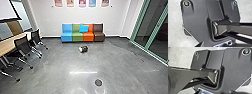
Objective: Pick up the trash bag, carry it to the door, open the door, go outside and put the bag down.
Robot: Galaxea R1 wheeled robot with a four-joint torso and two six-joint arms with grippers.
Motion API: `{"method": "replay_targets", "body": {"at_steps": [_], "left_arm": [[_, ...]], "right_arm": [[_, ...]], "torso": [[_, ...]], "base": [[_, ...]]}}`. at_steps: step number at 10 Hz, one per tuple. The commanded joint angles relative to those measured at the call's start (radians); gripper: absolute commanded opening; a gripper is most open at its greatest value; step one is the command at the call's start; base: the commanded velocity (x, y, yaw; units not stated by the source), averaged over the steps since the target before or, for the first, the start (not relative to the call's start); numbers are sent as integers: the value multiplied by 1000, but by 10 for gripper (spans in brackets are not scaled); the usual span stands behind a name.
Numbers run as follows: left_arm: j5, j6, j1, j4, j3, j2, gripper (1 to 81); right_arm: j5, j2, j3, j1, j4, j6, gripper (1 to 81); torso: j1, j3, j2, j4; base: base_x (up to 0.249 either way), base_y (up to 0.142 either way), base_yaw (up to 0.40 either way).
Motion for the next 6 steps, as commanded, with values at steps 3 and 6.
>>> {"method": "replay_targets", "body": {"at_steps": [3, 6], "left_arm": [[62, 3, -30, -10, 6, -3, 811], [60, 3, -30, -11, 6, -1, 811]], "right_arm": [[-48, -14, 19, 20, -13, -3, 811], [-47, -21, 23, 16, 0, -3, 811]], "torso": [[-1, 0, -1, 0], [-1, 0, 0, 0]], "base": [[96, 0, 0], [135, 0, 0]]}}
